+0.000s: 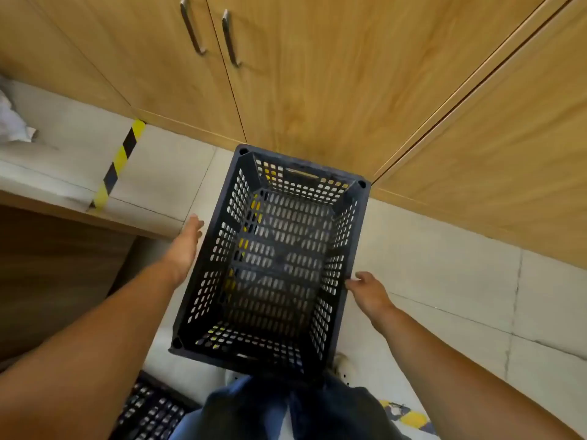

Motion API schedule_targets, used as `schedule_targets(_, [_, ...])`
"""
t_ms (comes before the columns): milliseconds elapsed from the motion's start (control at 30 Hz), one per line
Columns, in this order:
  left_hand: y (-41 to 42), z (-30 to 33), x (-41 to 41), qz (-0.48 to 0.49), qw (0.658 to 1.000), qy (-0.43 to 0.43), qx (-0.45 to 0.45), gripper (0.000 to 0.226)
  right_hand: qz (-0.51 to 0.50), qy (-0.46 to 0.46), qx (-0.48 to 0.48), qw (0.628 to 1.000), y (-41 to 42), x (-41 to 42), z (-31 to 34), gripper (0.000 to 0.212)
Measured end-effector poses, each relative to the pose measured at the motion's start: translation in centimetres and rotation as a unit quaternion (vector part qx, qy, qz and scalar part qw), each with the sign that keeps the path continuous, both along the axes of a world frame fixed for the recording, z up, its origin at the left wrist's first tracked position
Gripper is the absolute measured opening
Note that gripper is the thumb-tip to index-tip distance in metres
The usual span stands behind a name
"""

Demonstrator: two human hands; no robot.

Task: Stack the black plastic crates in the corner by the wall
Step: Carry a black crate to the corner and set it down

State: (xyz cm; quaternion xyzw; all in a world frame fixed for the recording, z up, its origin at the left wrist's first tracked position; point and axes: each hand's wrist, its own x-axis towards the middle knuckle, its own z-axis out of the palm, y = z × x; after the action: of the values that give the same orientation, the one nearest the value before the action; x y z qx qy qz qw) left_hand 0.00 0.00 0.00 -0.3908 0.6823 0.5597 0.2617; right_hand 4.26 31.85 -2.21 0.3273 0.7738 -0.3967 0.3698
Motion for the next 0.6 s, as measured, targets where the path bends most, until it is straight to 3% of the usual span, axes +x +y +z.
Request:
schedule_targets(67, [-0.5, -1.0, -0.5, 0.039, 0.998, -0.01, 0.039, 0.066, -0.082, -0.012, -0.064, 0.994, -0.1, -0.3, -1.2, 0.049])
schedule_targets(167, [-1.7, -2.6, -0.9, 0.133, 0.979, -0.035, 0.154, 0.077, -0.215, -0.029, -0.19, 0.958, -0.5, -1.1, -1.7, 0.042])
schedule_targets(267, [-2.5, -3.2, -1.2, 0.195, 0.956, -0.034, 0.219, 0.083, -0.301, -0.03, -0.236, 0.923, 0.0, -1.4, -2.1, 0.058])
schedule_targets(367, [-2.3, -2.6, -1.2, 0.197, 0.956, -0.041, 0.212, 0.086, -0.341, -0.05, -0.25, 0.905, 0.8, -1.4, -1.9, 0.072])
schedule_targets(600, [-0.3, 1.4, -0.4, 0.178, 0.959, -0.061, 0.21, 0.083, -0.418, -0.045, -0.247, 0.873, 3.1, 0.4, 2.3, 0.069])
